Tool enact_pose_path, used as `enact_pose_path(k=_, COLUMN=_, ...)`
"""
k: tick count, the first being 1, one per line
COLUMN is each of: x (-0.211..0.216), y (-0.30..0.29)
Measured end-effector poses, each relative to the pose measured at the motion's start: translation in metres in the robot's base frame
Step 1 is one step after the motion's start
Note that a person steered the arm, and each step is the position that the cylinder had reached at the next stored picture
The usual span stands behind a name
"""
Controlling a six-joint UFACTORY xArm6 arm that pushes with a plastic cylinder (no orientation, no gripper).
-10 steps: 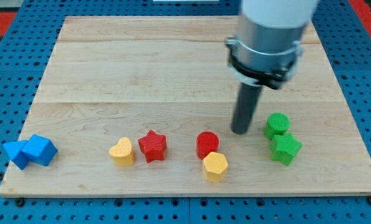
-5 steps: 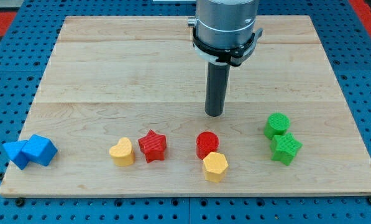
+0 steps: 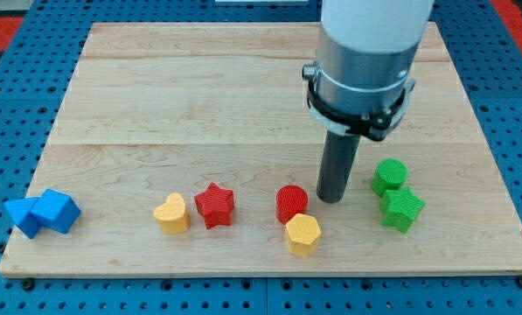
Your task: Move the red circle to the center left of the board
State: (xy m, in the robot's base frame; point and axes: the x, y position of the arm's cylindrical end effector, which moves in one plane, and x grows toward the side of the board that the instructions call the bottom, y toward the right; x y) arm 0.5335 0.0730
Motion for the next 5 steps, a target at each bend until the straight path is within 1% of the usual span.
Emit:
enact_pose_path(k=2, x=0.005, y=-0.064)
enact_pose_path(k=3, x=-0.001, y=-0.078)
enact_pose_path(k=4, x=-0.001, y=-0.068)
enact_pose_path(k=5, x=0.012, y=-0.064)
